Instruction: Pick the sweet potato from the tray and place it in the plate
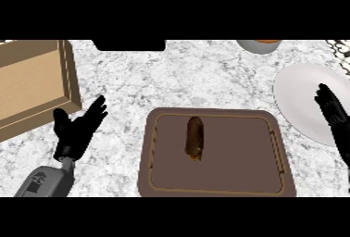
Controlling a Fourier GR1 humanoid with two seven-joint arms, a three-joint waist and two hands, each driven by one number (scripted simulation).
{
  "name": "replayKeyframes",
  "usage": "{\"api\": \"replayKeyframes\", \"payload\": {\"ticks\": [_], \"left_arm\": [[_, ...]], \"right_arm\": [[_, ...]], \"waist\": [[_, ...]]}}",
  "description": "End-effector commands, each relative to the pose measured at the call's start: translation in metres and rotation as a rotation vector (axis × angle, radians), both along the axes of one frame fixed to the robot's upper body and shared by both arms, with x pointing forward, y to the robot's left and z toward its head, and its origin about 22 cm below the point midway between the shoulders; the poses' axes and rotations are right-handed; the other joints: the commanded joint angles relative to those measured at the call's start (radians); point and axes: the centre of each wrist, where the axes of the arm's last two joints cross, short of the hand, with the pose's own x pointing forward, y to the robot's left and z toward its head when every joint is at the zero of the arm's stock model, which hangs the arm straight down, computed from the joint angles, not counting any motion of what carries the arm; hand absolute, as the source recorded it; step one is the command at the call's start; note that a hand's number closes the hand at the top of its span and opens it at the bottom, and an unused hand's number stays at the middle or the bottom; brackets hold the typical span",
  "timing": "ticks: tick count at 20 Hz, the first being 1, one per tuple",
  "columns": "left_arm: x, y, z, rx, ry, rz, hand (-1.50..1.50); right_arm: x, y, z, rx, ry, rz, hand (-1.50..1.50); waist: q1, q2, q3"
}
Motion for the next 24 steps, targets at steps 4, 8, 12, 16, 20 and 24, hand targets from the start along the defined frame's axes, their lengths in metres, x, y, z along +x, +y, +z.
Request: {"api": "replayKeyframes", "payload": {"ticks": [4,8,12,16,20,24], "left_arm": [[0.004,0.006,0.011,0.119,-0.071,0.071,0.0],[0.004,-0.002,0.004,0.125,-0.038,0.057,0.0],[-0.008,-0.002,-0.005,0.124,-0.042,0.128,0.0],[-0.008,-0.007,-0.005,0.131,-0.062,0.173,0.0],[-0.024,-0.013,-0.012,0.137,-0.039,0.187,0.0],[-0.025,-0.024,-0.013,0.134,-0.044,0.192,0.0]], "right_arm": [[0.025,0.134,0.017,0.004,0.137,0.286,1.5],[0.046,0.078,0.077,-0.732,-0.035,0.294,1.5],[0.027,0.17,0.05,-0.718,-0.122,0.254,1.5],[0.014,0.205,0.014,-0.142,-0.002,0.227,-1.5],[0.012,0.217,0.012,-0.382,0.061,0.511,-1.5],[0.026,0.236,0.044,-0.686,0.098,0.523,-1.5]], "waist": [[0.06,-0.005,-0.016],[0.11,-0.035,-0.06],[0.042,-0.013,-0.016],[0.012,-0.002,-0.009],[-0.003,-0.005,-0.012],[0.002,-0.008,-0.014]]}}
